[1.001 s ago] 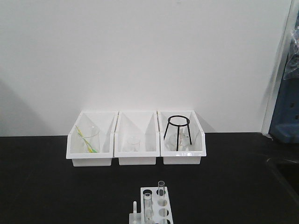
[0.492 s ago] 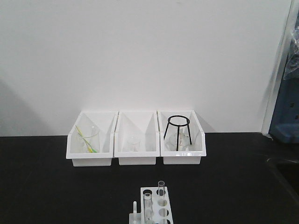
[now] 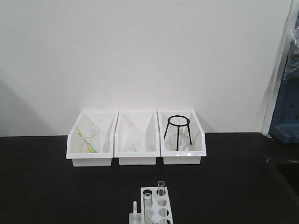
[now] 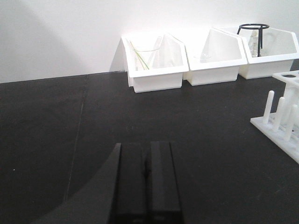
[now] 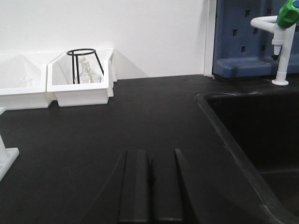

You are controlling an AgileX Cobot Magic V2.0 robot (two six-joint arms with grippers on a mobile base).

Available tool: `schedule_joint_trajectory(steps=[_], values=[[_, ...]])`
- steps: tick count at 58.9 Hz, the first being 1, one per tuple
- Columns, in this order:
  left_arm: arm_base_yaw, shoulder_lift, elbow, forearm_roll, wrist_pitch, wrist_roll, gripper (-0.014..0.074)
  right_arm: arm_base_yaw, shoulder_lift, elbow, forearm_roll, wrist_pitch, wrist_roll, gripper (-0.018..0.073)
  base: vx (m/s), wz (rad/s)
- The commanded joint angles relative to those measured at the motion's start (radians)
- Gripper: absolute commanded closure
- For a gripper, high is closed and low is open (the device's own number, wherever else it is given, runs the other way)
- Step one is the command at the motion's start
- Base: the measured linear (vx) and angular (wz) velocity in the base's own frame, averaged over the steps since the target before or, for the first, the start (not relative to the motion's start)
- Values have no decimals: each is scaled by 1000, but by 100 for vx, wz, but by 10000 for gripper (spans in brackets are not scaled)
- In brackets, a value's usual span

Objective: Flip and reinsert test tube from rack

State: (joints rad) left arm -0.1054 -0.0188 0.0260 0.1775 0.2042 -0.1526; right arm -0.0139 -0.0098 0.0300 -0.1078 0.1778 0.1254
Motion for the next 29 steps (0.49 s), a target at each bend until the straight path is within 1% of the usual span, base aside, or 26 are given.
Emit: schedule_joint_trajectory(steps=[1, 29], values=[[0, -7, -4, -5, -82, -9, 602, -5, -16, 4, -2, -68, -7, 570, 0, 0], [0, -7, -4, -5, -83, -9, 602, -5, -16, 4, -2, -68, -5, 570, 0, 0]])
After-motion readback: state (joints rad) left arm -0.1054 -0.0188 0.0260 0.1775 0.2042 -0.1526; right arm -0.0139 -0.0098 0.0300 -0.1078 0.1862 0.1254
